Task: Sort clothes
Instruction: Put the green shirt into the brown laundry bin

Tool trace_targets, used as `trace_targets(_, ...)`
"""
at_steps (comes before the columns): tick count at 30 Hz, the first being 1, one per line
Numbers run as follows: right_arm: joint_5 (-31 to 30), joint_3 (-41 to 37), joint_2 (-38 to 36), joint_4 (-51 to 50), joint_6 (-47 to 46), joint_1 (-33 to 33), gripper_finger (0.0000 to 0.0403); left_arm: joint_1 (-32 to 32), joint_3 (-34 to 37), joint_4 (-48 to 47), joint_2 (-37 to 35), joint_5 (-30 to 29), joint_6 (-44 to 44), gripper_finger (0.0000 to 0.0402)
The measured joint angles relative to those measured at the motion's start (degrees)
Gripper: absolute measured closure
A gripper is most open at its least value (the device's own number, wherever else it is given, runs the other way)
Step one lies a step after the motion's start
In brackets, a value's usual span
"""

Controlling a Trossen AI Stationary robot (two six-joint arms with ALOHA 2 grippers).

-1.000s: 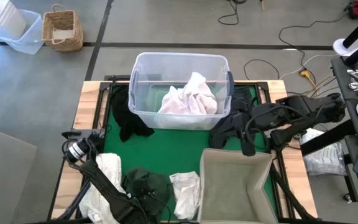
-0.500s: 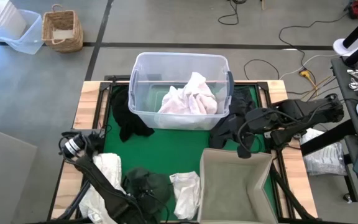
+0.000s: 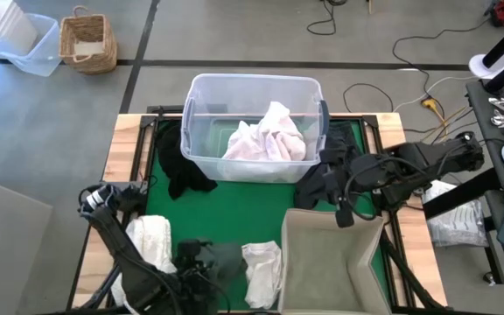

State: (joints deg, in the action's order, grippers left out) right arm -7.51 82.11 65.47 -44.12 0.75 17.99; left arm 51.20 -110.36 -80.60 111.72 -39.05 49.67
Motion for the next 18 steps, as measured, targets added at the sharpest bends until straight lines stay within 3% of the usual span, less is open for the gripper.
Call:
trace_targets(9, -0.1, 0.0, 0.0, 3.0, 2.3, 2.1, 0.0390, 0.7, -7.7, -3.1, 0.0, -12.5, -7.4, 0.0401)
trace_targets(18, -0.1, 0.0, 0.0, 6.8, 6.5, 2.8, 0.0390, 0.7, -12.0, -3.5, 0.0, -19.0, -14.4, 0.0402)
